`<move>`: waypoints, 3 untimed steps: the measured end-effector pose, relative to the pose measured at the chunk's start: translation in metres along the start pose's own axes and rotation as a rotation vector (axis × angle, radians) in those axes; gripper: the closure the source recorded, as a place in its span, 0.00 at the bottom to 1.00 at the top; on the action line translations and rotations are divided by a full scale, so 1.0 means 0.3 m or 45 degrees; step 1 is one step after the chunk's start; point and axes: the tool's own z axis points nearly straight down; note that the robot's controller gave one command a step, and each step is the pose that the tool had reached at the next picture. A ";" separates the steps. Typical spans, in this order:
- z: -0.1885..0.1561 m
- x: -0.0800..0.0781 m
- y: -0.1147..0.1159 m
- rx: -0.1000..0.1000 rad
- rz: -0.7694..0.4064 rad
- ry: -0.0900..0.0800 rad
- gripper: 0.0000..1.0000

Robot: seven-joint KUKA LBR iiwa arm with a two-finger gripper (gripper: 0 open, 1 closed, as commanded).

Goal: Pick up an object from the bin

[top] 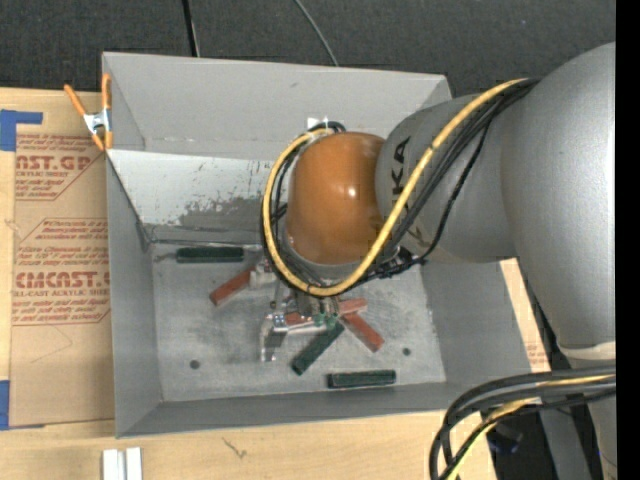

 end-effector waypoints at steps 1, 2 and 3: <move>0.107 -0.007 -0.123 0.010 -0.010 0.015 0.00; 0.189 0.004 -0.195 -0.001 -0.314 0.008 1.00; 0.189 0.004 -0.195 -0.001 -0.314 0.008 1.00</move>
Offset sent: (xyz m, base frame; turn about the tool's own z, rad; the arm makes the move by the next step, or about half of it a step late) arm -0.0008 -0.0615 -0.0602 -0.2455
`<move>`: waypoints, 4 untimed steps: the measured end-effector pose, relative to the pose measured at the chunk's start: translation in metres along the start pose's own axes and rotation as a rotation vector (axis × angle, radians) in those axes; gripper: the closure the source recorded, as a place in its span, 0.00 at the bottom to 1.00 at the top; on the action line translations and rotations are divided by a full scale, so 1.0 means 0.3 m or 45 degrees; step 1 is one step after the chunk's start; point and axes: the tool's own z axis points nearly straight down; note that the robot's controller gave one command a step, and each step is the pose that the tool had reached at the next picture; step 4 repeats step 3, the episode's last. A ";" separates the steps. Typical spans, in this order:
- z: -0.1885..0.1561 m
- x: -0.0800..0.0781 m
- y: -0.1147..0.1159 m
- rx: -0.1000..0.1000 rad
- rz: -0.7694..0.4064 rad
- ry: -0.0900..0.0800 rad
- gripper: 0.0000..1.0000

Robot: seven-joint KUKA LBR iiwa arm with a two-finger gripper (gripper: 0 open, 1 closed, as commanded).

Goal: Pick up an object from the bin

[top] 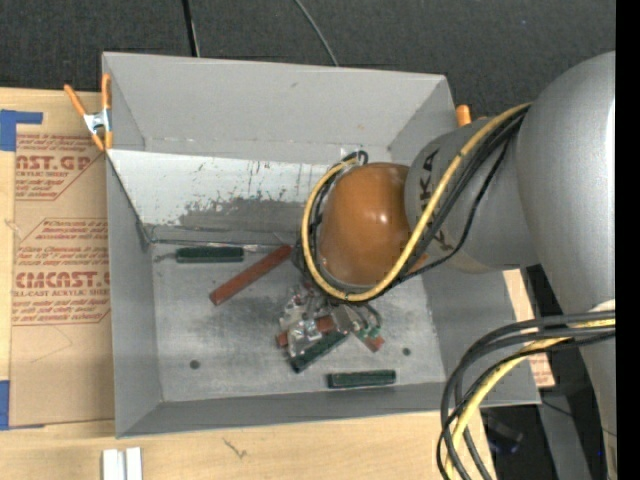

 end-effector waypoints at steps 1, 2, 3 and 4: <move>-0.009 -0.033 -0.010 0.002 -0.092 0.007 1.00; -0.059 -0.027 0.003 0.003 -0.134 0.003 1.00; -0.446 -0.111 -0.017 0.004 -0.128 0.001 1.00; -0.446 -0.111 -0.017 0.004 -0.128 0.001 1.00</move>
Offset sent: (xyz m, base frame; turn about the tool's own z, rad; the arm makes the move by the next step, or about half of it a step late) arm 0.0002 0.0047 0.0244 -0.0921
